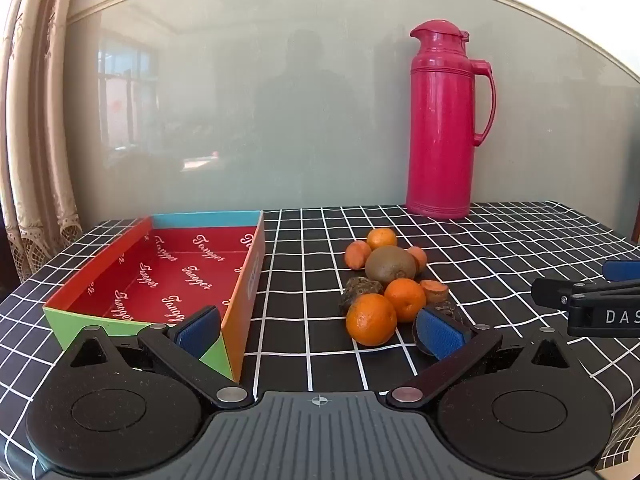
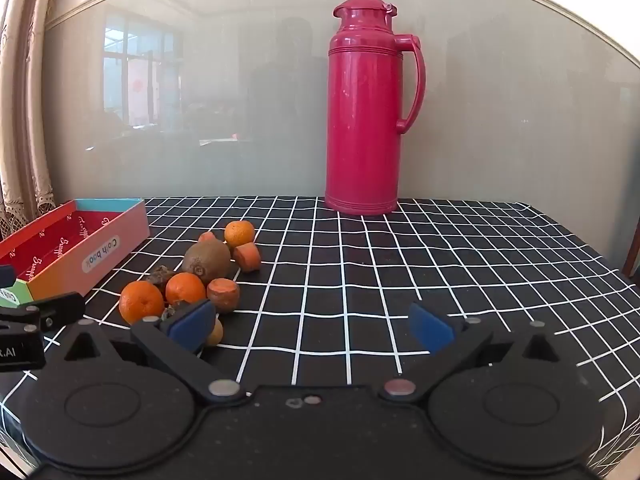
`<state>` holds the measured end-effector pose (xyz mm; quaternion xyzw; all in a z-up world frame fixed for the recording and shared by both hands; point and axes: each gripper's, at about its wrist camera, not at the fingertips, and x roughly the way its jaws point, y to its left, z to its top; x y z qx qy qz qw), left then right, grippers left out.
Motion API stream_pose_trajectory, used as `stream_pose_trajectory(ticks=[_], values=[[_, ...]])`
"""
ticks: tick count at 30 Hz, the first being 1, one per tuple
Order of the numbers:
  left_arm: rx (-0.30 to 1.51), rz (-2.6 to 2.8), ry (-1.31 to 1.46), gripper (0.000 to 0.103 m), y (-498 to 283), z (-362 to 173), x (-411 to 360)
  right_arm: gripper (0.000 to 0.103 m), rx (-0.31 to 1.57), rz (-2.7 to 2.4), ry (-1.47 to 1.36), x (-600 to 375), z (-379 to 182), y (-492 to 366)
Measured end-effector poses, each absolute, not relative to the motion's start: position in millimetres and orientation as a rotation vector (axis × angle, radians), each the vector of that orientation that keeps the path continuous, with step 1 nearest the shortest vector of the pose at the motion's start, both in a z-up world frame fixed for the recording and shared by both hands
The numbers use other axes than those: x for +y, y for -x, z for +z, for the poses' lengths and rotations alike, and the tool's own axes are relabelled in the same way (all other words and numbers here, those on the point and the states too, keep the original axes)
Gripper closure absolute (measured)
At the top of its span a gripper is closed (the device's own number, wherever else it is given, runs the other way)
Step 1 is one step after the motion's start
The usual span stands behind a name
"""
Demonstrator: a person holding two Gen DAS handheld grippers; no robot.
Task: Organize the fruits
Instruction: 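Move the left gripper toward the large orange in the fruit pile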
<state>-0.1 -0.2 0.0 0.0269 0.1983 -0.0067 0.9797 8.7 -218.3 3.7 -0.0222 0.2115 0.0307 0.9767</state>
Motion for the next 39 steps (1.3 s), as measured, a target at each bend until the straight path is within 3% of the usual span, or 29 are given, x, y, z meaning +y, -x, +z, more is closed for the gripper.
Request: stream_pose_trajectory(ticks=[39], values=[[0.405,0.002,-0.043,0.0,-1,-3,1,0.0,0.426,0.06,0.039,-219,4,-10]])
